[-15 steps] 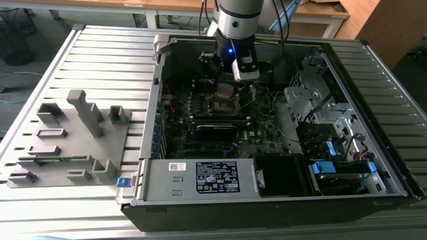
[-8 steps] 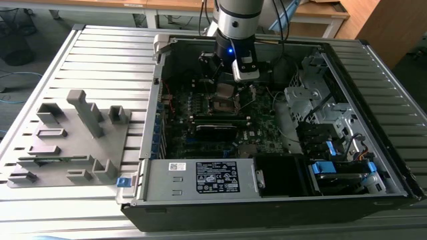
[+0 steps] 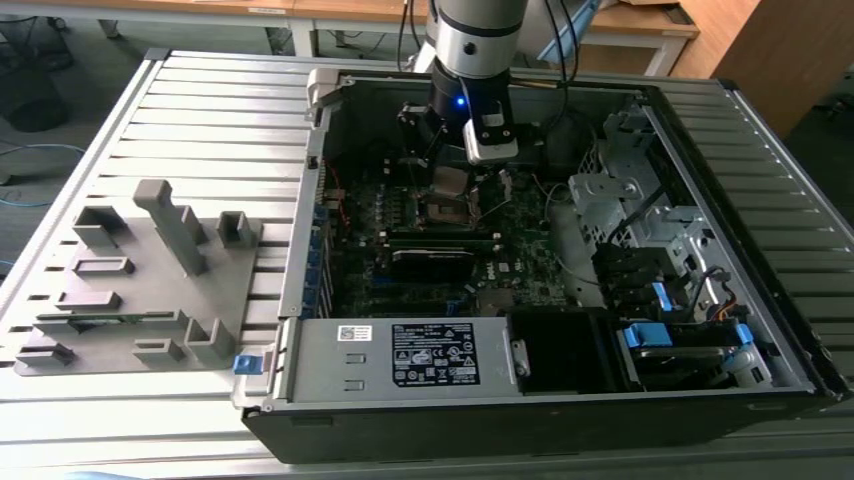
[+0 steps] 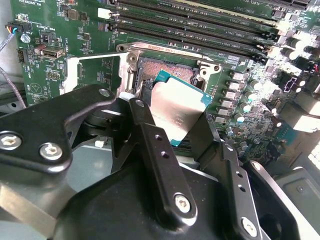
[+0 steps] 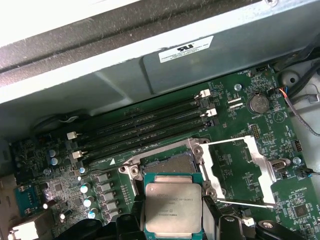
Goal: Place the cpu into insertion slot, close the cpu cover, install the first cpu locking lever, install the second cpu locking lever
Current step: 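Place the cpu into insertion slot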
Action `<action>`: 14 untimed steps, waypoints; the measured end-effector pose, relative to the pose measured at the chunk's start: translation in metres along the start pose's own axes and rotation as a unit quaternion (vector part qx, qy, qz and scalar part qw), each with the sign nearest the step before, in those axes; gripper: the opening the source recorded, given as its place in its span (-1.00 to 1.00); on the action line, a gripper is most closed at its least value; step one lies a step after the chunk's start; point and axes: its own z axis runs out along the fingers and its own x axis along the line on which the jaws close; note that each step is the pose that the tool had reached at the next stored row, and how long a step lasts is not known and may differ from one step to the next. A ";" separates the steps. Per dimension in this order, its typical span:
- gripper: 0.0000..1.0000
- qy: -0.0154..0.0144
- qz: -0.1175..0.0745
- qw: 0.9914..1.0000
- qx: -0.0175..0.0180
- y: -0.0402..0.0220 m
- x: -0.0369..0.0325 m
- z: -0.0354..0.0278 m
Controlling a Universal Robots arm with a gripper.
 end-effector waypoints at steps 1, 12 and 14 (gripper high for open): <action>0.08 0.000 0.000 1.000 0.000 0.0000 0.0000 0.0000; 0.08 0.000 0.010 1.000 0.000 0.0000 -0.0001 0.0001; 0.08 -0.001 0.028 1.000 0.000 0.0000 0.0000 0.0005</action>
